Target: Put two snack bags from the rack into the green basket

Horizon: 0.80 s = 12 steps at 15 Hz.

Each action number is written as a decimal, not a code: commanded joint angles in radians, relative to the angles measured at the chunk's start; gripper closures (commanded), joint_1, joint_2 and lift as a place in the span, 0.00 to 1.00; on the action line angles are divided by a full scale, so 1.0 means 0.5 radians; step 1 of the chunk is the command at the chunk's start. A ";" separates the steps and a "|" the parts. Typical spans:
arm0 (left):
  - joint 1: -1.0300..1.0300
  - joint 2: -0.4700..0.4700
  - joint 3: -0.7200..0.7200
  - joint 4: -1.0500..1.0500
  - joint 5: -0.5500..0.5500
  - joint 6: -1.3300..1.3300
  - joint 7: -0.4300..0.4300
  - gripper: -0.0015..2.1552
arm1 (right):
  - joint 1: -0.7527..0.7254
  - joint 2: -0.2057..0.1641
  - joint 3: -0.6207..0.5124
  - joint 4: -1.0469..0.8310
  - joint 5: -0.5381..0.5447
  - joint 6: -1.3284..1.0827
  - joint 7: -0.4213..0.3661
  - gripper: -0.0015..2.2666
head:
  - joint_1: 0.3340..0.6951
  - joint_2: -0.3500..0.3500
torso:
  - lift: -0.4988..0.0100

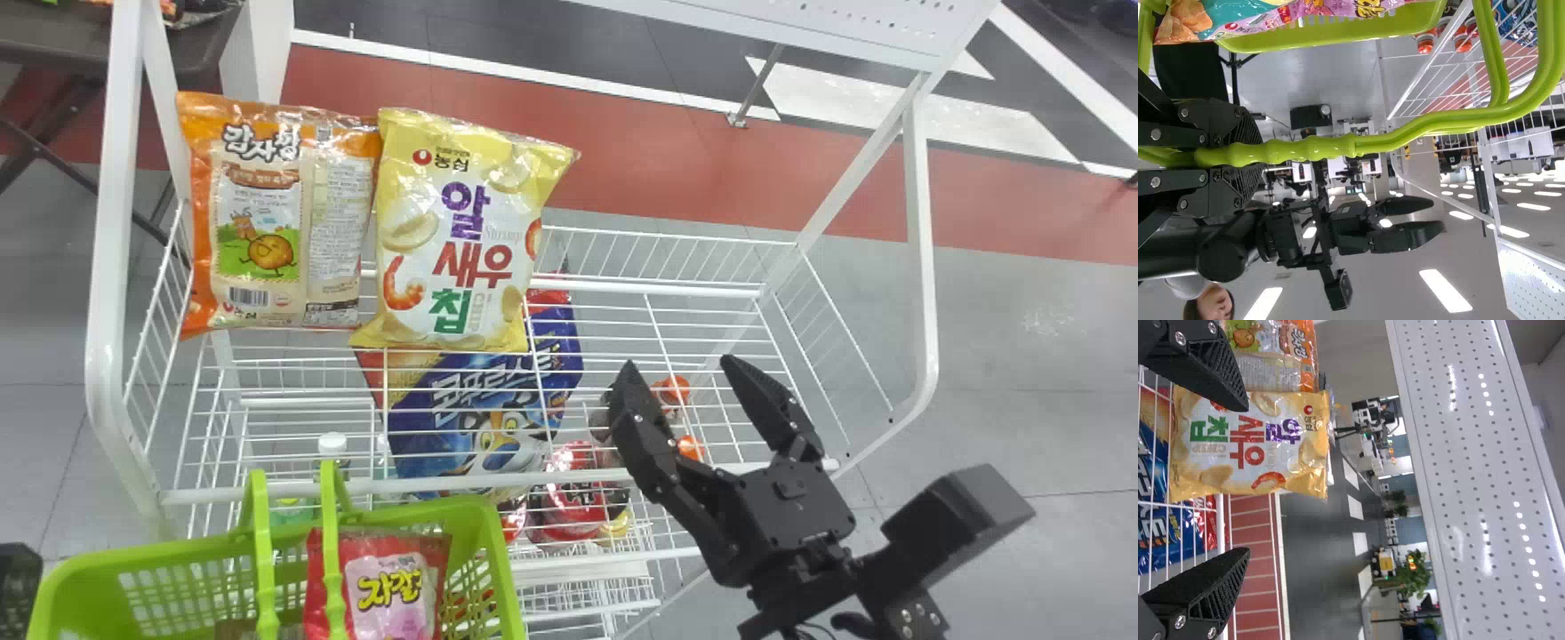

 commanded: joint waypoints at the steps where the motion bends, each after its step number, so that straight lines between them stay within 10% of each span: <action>1: -0.033 0.003 -0.008 0.033 -0.004 0.002 -0.003 0.64 | 0.072 0.005 0.084 -0.016 0.137 -0.052 -0.071 0.02 | 1.00 0.00 | 0.97; 12: -0.055 0.009 -0.005 0.104 -0.044 0.002 -0.077 0.64 | 0.449 -0.069 0.247 0.012 0.266 -0.512 -0.123 0.02 | 1.00 0.00 | 0.97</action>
